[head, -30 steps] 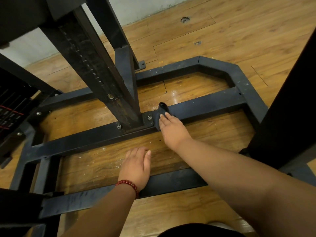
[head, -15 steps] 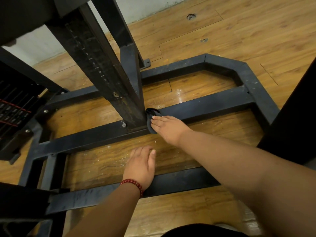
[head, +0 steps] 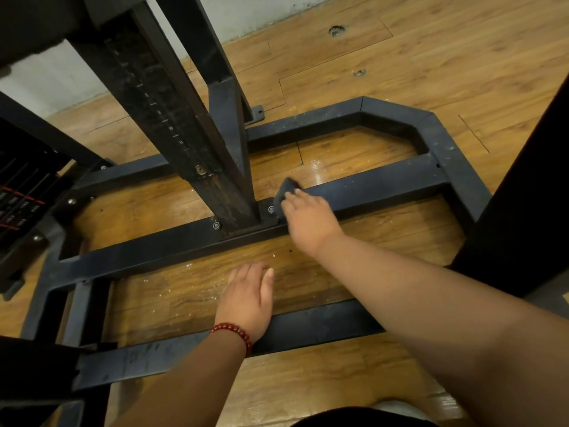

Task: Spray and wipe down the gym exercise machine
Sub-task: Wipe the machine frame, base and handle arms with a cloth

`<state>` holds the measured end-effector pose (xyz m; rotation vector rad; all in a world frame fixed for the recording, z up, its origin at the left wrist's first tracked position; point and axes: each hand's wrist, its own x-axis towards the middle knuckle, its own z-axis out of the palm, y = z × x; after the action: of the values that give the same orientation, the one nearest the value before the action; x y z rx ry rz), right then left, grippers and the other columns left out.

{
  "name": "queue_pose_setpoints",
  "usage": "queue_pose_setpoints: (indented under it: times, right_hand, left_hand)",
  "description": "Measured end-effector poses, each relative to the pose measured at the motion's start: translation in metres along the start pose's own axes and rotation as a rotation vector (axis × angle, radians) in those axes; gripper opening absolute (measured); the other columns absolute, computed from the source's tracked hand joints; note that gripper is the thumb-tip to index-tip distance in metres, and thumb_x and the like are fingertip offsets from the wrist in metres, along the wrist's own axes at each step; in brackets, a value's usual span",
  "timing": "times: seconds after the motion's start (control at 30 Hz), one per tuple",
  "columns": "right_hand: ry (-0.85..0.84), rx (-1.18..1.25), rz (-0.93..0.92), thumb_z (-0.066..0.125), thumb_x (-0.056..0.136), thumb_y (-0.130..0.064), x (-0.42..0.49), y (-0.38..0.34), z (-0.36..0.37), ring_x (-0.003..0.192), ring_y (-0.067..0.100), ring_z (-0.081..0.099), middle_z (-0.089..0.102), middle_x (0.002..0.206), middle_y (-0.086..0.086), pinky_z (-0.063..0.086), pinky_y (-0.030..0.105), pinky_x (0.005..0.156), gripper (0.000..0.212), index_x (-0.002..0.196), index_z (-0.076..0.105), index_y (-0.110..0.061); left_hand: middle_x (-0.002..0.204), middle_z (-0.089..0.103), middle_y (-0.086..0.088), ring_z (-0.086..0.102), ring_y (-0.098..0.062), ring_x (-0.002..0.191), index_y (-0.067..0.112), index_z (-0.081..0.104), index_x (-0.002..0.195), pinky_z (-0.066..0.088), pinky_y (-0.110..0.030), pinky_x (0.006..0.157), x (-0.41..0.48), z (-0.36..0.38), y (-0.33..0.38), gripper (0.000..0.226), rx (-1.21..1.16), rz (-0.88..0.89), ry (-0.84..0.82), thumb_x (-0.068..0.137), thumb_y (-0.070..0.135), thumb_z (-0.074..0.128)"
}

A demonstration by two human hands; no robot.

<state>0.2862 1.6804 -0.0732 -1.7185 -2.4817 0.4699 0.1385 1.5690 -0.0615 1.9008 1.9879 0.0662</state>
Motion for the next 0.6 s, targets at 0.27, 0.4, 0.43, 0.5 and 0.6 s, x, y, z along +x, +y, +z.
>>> queue_pose_setpoints:
  times: [0.27,0.4,0.43,0.5,0.6]
  right_hand:
    - [-0.112,-0.282,-0.098,0.032,0.100,-0.008,-0.007,0.031,0.015,0.151,0.025,-0.007,-0.009,0.164,0.008,0.001,0.040,0.121,0.067,0.155,-0.005,-0.012]
    - [-0.111,-0.178,0.259,0.021,0.103,-0.019,-0.011,0.042,0.003,0.151,0.028,-0.006,-0.003,0.164,0.011,-0.003,0.041,0.122,0.057,0.155,0.002,-0.006]
    - [-0.101,-0.140,0.335,0.022,0.103,-0.019,-0.010,0.044,0.000,0.151,0.030,-0.005,-0.003,0.164,0.014,-0.002,0.041,0.122,0.057,0.155,0.003,-0.004]
    - [-0.087,-0.135,0.370,0.022,0.102,-0.017,-0.011,0.045,-0.004,0.150,0.033,-0.004,-0.004,0.162,0.019,0.000,0.042,0.122,0.057,0.154,0.003,0.000]
    - [-0.096,-0.182,0.179,0.021,0.103,-0.018,-0.016,0.039,0.003,0.150,0.033,-0.006,-0.010,0.162,0.018,0.001,0.042,0.121,0.057,0.155,0.001,-0.004]
  left_hand:
    - [0.133,0.053,-0.001,0.040,-0.016,0.128,0.016,0.051,0.135,0.031,-0.030,0.108,0.001,0.000,-0.002,0.046,0.008,-0.012,-0.024,0.103,0.037,0.025]
    - [0.135,0.052,0.000,0.039,-0.015,0.130,0.016,0.049,0.136,0.030,-0.031,0.111,0.001,-0.001,-0.001,0.049,0.009,-0.001,-0.036,0.102,0.039,0.023]
    - [0.135,0.052,0.000,0.039,-0.015,0.130,0.017,0.049,0.137,0.030,-0.031,0.111,0.001,0.000,-0.001,0.049,0.013,0.002,-0.036,0.102,0.040,0.023]
    - [0.135,0.052,0.000,0.040,-0.015,0.130,0.017,0.049,0.136,0.030,-0.030,0.110,0.002,0.001,-0.003,0.050,0.015,0.007,-0.030,0.102,0.041,0.022]
    - [0.132,0.054,-0.001,0.042,-0.016,0.127,0.016,0.052,0.134,0.031,-0.030,0.108,0.001,0.002,-0.001,0.057,0.005,0.032,-0.009,0.101,0.046,0.016]
